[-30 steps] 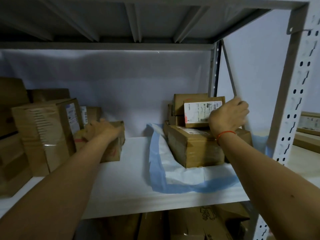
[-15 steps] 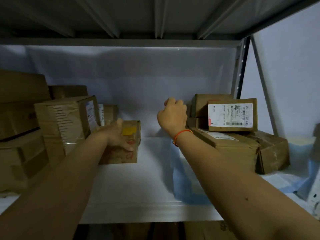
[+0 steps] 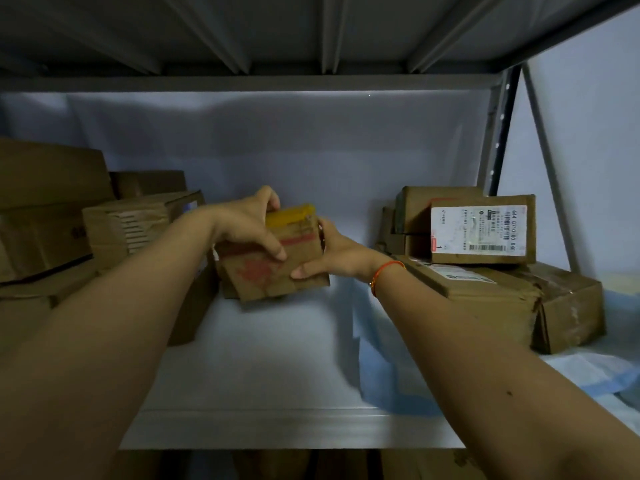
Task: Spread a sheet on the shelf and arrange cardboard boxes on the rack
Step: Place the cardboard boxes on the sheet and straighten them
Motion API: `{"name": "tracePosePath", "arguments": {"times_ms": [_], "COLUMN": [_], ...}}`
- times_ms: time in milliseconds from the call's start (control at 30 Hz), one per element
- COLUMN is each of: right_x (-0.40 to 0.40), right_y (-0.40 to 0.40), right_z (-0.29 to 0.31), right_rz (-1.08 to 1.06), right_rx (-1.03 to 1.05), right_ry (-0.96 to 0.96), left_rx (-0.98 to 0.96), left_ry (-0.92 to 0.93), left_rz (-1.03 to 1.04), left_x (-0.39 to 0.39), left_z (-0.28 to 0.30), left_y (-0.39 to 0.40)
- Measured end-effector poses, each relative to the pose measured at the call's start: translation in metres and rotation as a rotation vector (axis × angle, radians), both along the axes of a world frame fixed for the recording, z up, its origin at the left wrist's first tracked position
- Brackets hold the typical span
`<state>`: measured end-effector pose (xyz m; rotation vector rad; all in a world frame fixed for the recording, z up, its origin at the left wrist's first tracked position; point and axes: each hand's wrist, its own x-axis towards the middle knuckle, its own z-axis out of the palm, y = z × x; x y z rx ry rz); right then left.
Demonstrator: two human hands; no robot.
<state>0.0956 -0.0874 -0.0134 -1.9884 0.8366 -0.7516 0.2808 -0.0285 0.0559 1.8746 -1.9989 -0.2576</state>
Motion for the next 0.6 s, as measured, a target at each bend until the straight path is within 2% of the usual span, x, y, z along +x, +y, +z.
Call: {"name": "tracePosePath", "arguments": {"times_ms": [167, 267, 367, 433, 600], "right_x": [-0.029, -0.059, -0.098, -0.125, -0.184], "right_y": [0.011, 0.027, 0.042, 0.051, 0.063], "right_z": [0.022, 0.034, 0.047, 0.051, 0.046], "right_rz": [-0.126, -0.194, -0.294, -0.345, -0.451], "right_rx": [0.01, -0.035, -0.121, -0.171, -0.214], "right_ry": [-0.224, -0.322, -0.376, -0.383, -0.289], "left_rx": [-0.153, -0.43, -0.737, -0.856, -0.795], "left_ry": [0.099, 0.262, 0.31, 0.397, 0.612], "left_rz": [-0.046, -0.054, 0.084, 0.156, 0.243], "left_x": [-0.034, -0.065, -0.092, -0.11, -0.142], "left_z": [0.032, 0.038, 0.043, 0.044, 0.034], "left_y": [0.016, 0.016, 0.011, 0.008, -0.003]}}
